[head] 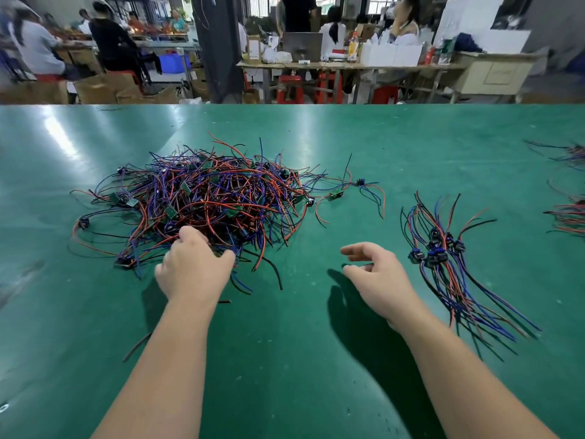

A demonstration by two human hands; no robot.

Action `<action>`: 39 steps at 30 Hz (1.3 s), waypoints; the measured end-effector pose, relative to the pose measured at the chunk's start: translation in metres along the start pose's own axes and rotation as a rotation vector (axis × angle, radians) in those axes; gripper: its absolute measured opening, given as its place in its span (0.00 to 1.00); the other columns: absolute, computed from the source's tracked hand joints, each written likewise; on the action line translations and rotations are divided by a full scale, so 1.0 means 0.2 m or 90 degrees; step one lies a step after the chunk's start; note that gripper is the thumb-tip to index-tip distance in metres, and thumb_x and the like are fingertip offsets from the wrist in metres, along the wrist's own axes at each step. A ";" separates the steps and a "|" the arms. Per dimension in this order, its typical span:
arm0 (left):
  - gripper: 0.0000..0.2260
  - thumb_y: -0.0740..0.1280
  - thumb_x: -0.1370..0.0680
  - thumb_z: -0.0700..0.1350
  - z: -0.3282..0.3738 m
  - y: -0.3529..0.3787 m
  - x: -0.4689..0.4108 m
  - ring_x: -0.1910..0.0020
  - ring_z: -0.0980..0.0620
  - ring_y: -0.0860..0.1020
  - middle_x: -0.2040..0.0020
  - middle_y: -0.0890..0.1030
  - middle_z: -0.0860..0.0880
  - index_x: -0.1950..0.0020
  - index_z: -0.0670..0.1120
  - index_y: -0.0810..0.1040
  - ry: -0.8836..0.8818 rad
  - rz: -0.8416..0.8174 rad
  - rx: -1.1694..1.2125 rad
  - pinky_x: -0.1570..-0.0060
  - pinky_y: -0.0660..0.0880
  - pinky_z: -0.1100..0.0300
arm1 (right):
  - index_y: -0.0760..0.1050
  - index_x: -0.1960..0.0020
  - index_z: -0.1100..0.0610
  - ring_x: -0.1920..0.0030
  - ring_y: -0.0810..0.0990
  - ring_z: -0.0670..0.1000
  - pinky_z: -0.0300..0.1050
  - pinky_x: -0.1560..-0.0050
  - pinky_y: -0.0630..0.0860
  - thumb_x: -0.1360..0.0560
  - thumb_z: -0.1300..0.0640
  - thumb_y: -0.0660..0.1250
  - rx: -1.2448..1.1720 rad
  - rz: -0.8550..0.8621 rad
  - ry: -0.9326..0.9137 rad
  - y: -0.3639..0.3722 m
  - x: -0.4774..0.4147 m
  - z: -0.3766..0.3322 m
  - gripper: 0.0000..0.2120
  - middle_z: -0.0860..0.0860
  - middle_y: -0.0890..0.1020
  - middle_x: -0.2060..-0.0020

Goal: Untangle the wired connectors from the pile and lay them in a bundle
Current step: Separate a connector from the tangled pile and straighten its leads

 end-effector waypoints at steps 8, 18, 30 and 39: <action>0.07 0.58 0.24 0.40 0.10 0.04 0.03 0.66 0.51 0.72 0.61 0.76 0.49 0.56 0.51 0.70 0.008 -0.036 0.341 0.71 0.64 0.59 | 0.79 0.53 0.48 0.71 0.72 0.39 0.30 0.67 0.69 0.28 0.63 0.64 0.042 -0.007 -0.021 0.01 0.00 -0.02 0.11 0.44 0.81 0.57; 0.09 0.62 0.27 0.35 0.54 -0.09 0.53 0.68 0.63 0.74 0.66 0.76 0.56 0.58 0.50 0.74 0.474 -0.020 0.557 0.65 0.69 0.70 | 0.77 0.47 0.61 0.69 0.76 0.48 0.39 0.67 0.68 0.23 0.55 0.63 -0.526 -0.221 0.131 0.16 0.06 -0.11 0.11 0.56 0.83 0.60; 0.20 0.56 0.25 0.59 0.56 0.08 0.55 0.77 0.53 0.72 0.74 0.78 0.49 0.68 0.47 0.72 0.395 -0.209 0.560 0.71 0.69 0.59 | 0.84 0.56 0.58 0.70 0.77 0.43 0.32 0.67 0.75 0.33 0.60 0.66 -0.609 -0.200 0.054 0.06 0.04 -0.16 0.09 0.53 0.85 0.63; 0.23 0.58 0.20 0.58 0.48 0.32 0.47 0.70 0.51 0.82 0.61 0.84 0.43 0.48 0.39 0.78 -0.192 -0.527 0.955 0.72 0.77 0.62 | 0.84 0.50 0.55 0.66 0.80 0.43 0.33 0.61 0.78 0.27 0.57 0.62 -0.616 -0.418 0.035 0.13 0.15 -0.25 0.13 0.52 0.85 0.57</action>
Point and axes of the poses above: each hand's wrist, its own x-axis away from the middle knuckle, its own y-axis out of the palm, z = x × y, the point moved 8 cm from there along -x, towards the middle knuckle
